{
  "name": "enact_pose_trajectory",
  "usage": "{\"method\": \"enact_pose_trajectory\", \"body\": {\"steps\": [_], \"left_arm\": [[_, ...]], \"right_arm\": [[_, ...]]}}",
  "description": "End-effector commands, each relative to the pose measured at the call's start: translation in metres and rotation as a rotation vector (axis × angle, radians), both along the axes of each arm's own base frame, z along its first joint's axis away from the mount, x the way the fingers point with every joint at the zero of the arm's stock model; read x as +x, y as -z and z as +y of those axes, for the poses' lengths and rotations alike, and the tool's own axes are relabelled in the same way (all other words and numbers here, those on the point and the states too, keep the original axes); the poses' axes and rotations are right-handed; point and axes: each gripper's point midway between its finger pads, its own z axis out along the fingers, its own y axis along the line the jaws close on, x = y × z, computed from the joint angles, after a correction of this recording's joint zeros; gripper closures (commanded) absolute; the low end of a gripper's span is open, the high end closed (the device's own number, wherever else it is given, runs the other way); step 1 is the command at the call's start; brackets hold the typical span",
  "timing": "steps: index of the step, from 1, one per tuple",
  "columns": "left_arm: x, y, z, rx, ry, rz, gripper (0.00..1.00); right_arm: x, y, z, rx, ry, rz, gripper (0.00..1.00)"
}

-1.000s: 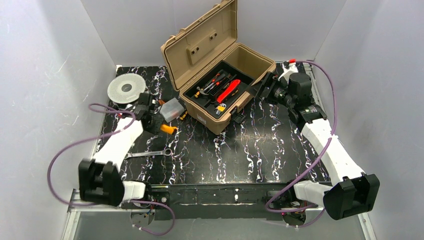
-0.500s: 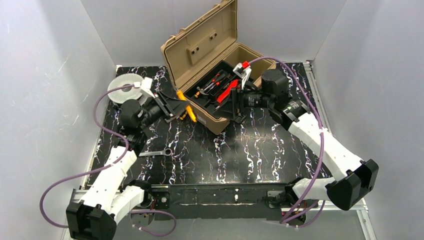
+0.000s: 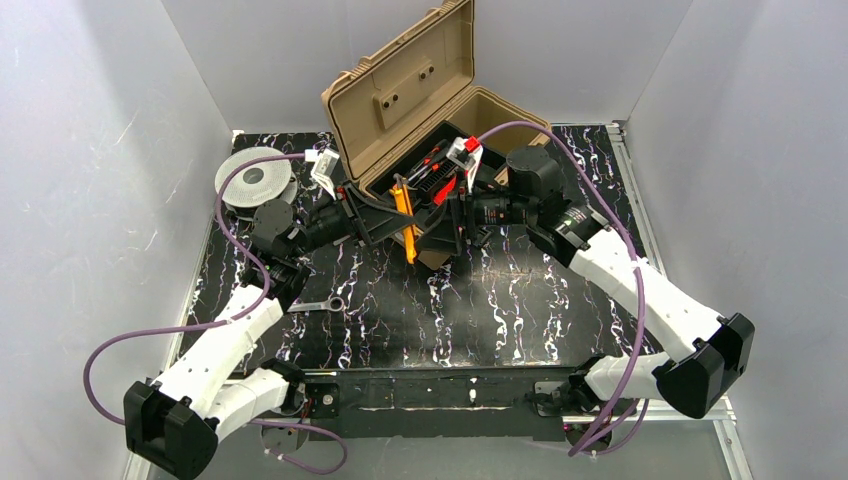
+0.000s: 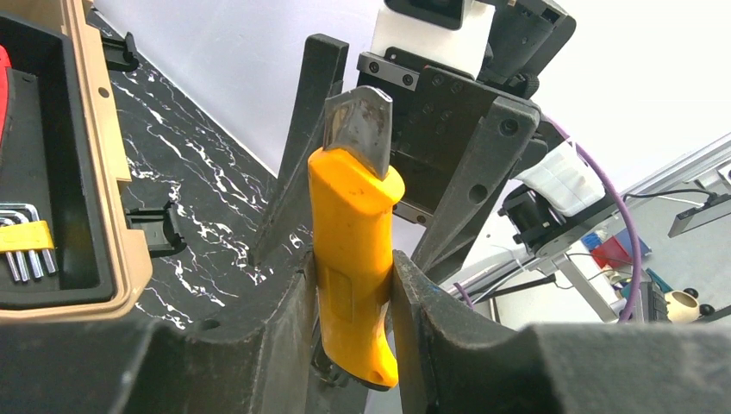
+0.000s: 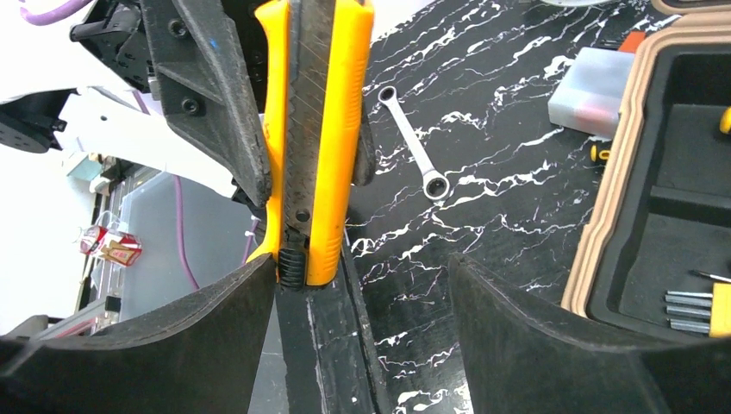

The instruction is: Pack the tool kit

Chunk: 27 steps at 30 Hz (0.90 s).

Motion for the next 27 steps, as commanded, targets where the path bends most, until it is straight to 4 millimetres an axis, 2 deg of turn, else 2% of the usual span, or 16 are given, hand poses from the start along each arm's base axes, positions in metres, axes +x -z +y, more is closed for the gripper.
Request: {"method": "enact_pose_trajectory", "body": {"steps": [1, 7, 9, 13, 18, 21, 22, 24, 25, 27], "left_arm": [[-0.014, -0.028, -0.001, -0.047, 0.035, -0.101, 1.0], [-0.014, -0.027, -0.003, -0.05, 0.04, -0.104, 1.0], [-0.016, -0.029, -0.004, -0.053, 0.044, -0.11, 1.0], [-0.017, -0.028, -0.006, -0.056, 0.05, -0.108, 1.0], [-0.014, -0.019, -0.008, -0.05, 0.05, -0.094, 1.0], [-0.013, -0.017, -0.008, -0.049, 0.046, -0.092, 0.99], [-0.012, -0.016, -0.008, -0.047, 0.041, -0.094, 0.82], [-0.011, -0.015, -0.006, -0.032, 0.018, -0.101, 0.36], [-0.009, -0.013, -0.004, -0.016, -0.003, -0.096, 0.19], [-0.005, -0.008, 0.001, 0.026, -0.058, -0.093, 0.07]], "right_arm": [[-0.01, -0.031, 0.007, 0.091, -0.06, -0.108, 0.21], [-0.013, -0.036, 0.012, 0.107, -0.073, -0.105, 0.21], [-0.012, -0.036, 0.015, 0.106, -0.065, -0.097, 0.25], [-0.01, -0.035, 0.019, 0.111, -0.062, -0.081, 0.39], [-0.006, -0.035, 0.021, 0.113, -0.039, -0.072, 0.65], [-0.001, -0.033, 0.02, 0.101, -0.002, -0.07, 0.86], [0.003, -0.031, 0.019, 0.095, 0.023, -0.072, 0.89], [0.012, -0.027, 0.016, 0.072, 0.089, -0.068, 0.95], [0.019, -0.023, 0.013, 0.056, 0.131, -0.065, 0.98], [0.031, -0.016, 0.006, 0.02, 0.215, -0.059, 0.99]]}}
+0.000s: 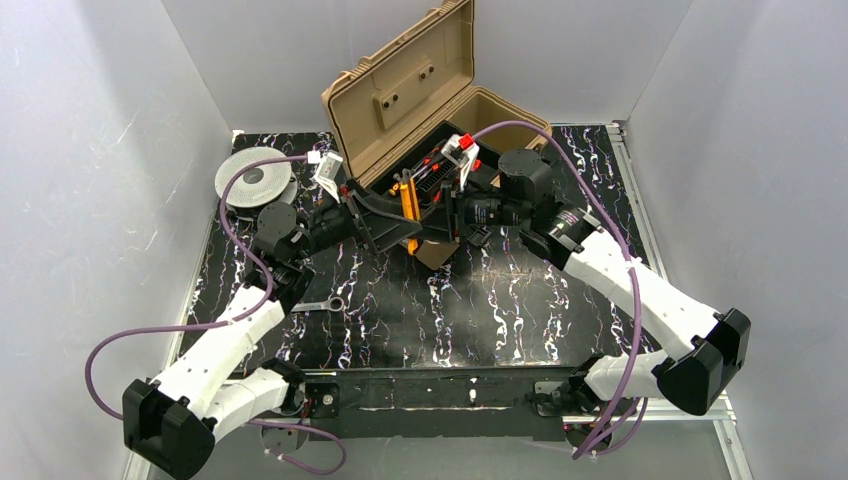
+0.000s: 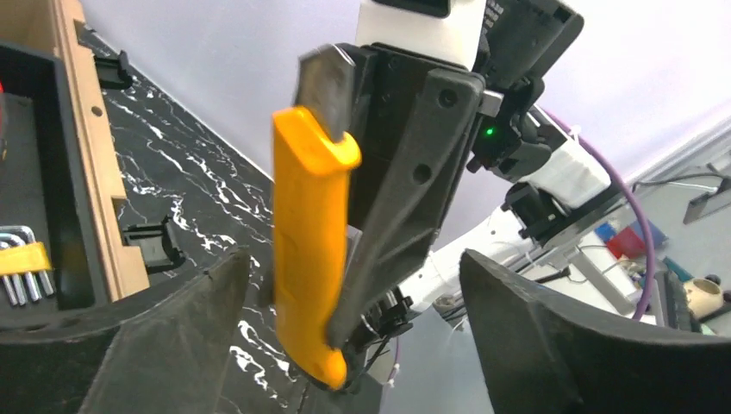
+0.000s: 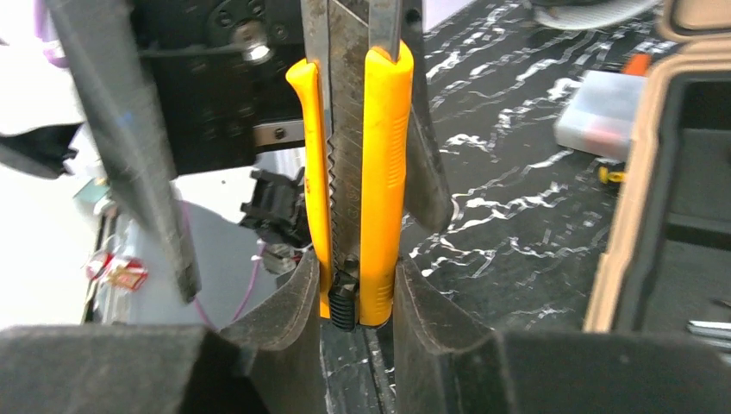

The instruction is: Pack the tool kit

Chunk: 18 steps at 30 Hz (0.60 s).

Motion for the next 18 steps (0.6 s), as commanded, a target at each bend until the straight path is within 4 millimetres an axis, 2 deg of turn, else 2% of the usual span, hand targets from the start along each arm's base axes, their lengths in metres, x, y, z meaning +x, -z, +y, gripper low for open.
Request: {"method": "enact_pose_trajectory", "body": {"steps": [1, 5, 9, 14, 18], "left_arm": [[-0.001, -0.004, 0.011, 0.055, -0.092, -0.037, 0.02], [0.01, 0.007, 0.025, 0.13, -0.209, -0.015, 0.02], [0.027, 0.024, 0.046, 0.219, -0.378, 0.032, 0.02], [0.035, 0.045, 0.065, 0.313, -0.486, 0.061, 0.02], [0.037, 0.056, 0.074, 0.378, -0.525, 0.054, 0.02]], "right_arm": [[0.035, -0.004, -0.013, -0.032, 0.202, -0.051, 0.99], [0.051, 0.004, -0.026, -0.045, 0.281, -0.007, 0.99], [0.079, 0.012, -0.048, -0.063, 0.434, 0.051, 0.99], [0.13, 0.022, -0.094, -0.069, 0.697, 0.142, 0.99], [0.167, 0.022, -0.13, -0.085, 0.869, 0.133, 0.99]]}}
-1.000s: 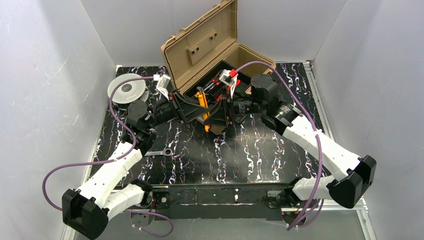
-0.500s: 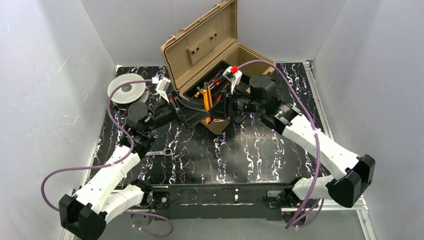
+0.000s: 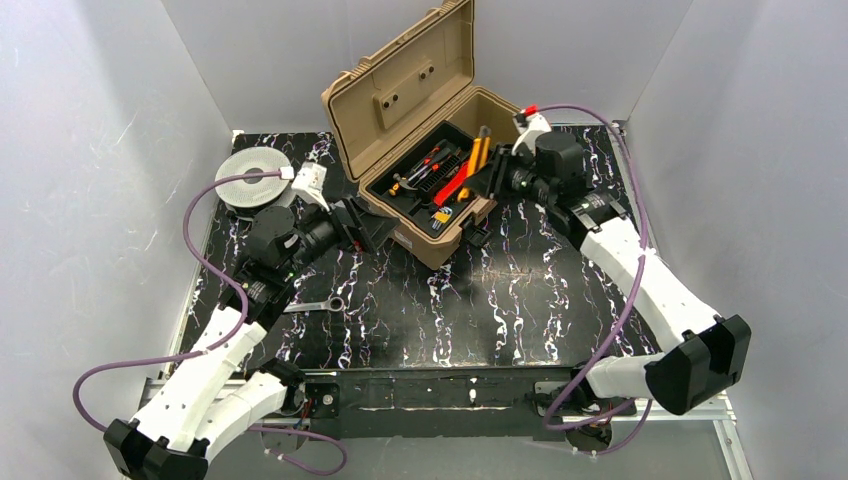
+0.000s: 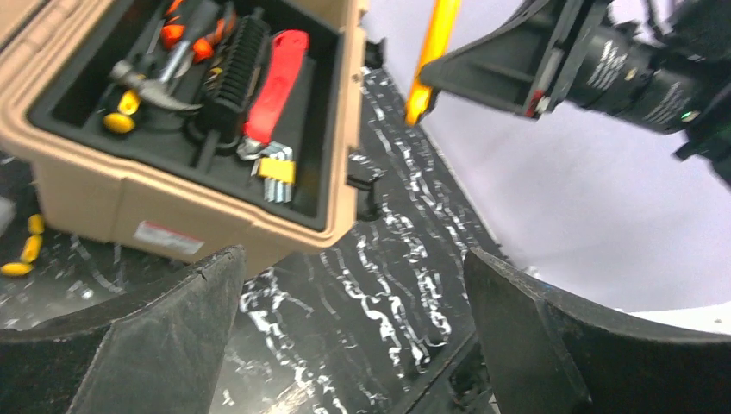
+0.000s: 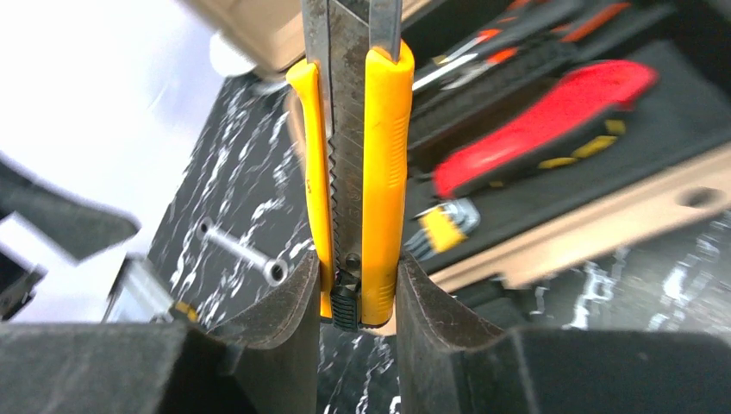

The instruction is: Pack the tool kit

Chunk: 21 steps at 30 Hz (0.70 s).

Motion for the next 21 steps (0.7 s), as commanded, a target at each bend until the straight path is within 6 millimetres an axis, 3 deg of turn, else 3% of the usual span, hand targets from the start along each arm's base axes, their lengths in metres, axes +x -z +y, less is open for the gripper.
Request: {"method": "enact_pose_trajectory", "body": {"steps": [1, 11, 17, 21], "left_arm": [[0.004, 0.008, 0.021, 0.116, -0.092, -0.02, 0.02], [0.016, 0.032, 0.052, 0.257, -0.244, 0.006, 0.02], [0.028, 0.045, 0.07, 0.345, -0.345, 0.069, 0.02], [0.032, 0.046, 0.076, 0.367, -0.378, 0.064, 0.02]], "right_arm": [[0.047, -0.016, -0.042, -0.015, 0.227, -0.05, 0.99], [0.131, -0.017, -0.106, -0.393, 0.445, -0.242, 0.99], [0.178, -0.024, -0.117, -0.619, 0.411, -0.406, 0.99], [0.208, -0.011, -0.11, -0.681, 0.32, -0.416, 0.99]]}}
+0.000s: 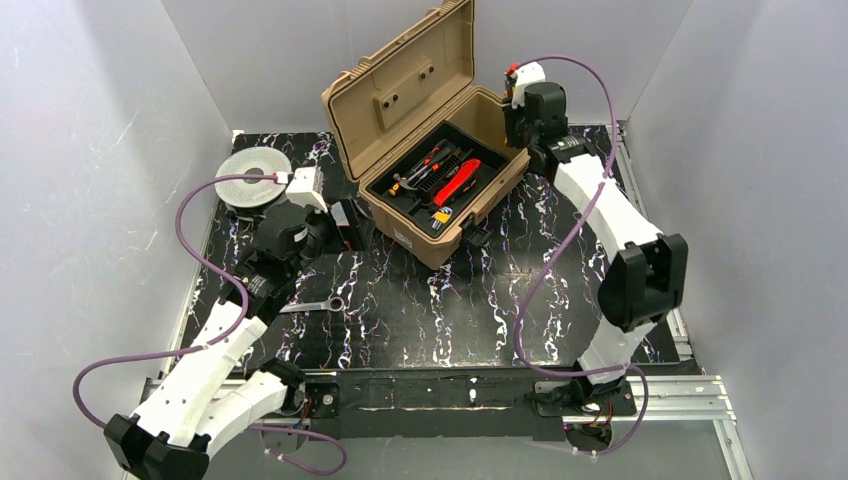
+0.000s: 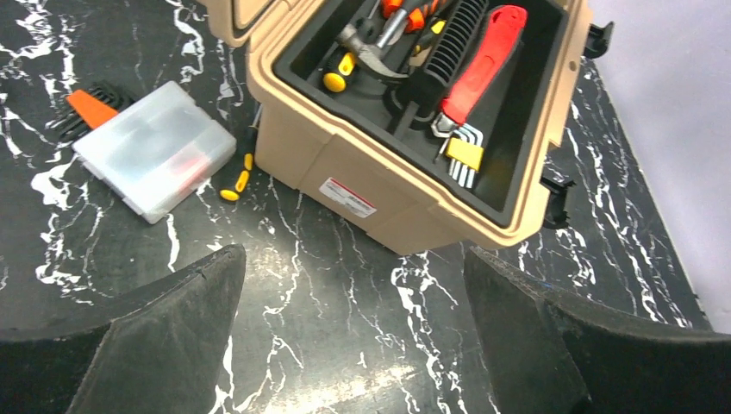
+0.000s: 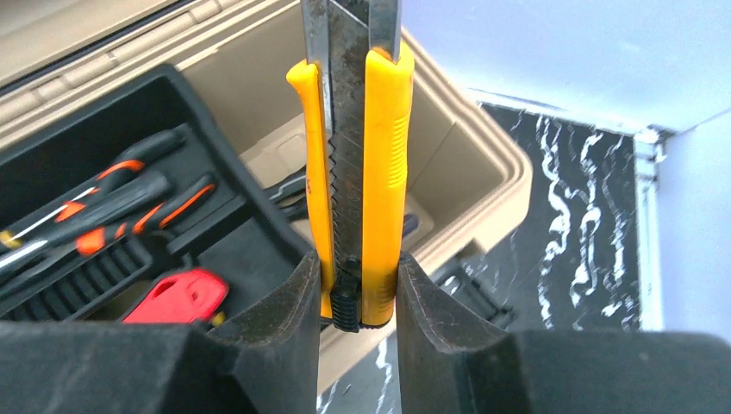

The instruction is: Pack the tool kit

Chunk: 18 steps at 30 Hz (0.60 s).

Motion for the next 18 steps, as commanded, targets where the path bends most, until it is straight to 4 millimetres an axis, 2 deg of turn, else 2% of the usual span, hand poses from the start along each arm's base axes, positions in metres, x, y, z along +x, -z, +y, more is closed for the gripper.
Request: {"method": "enact_pose_trajectory", "body": {"steps": [1, 4, 9, 10, 12, 13, 14, 16, 18], "left_arm": [[0.006, -0.012, 0.017, 0.054, -0.075, -0.038, 0.02], [0.007, -0.014, 0.019, 0.068, -0.081, -0.04, 0.02], [0.011, -0.015, 0.02, 0.089, -0.09, -0.034, 0.02], [0.012, -0.015, 0.021, 0.091, -0.092, -0.033, 0.02], [0.015, -0.018, 0.021, 0.095, -0.096, -0.033, 0.02], [0.016, -0.018, 0.021, 0.097, -0.098, -0.032, 0.02], [0.017, -0.02, 0.021, 0.098, -0.099, -0.034, 0.02], [0.02, -0.023, 0.021, 0.095, -0.102, -0.035, 0.02], [0.022, -0.029, 0.019, 0.091, -0.098, -0.037, 0.02]], "right_arm": [[0.041, -0.03, -0.002, -0.12, -0.074, -0.114, 0.99], [0.061, -0.014, 0.001, -0.156, -0.081, -0.078, 0.99], [0.082, 0.016, 0.0, -0.161, -0.069, 0.0, 0.98], [0.084, 0.02, 0.0, -0.148, -0.073, 0.028, 0.95], [0.082, 0.029, 0.002, -0.098, -0.091, 0.105, 0.7], [0.082, 0.034, 0.003, -0.074, -0.098, 0.13, 0.54], [0.081, 0.035, 0.004, -0.051, -0.11, 0.133, 0.34], [0.078, 0.032, 0.007, -0.015, -0.12, 0.112, 0.25], [0.074, 0.024, 0.01, 0.01, -0.128, 0.09, 0.22]]}}
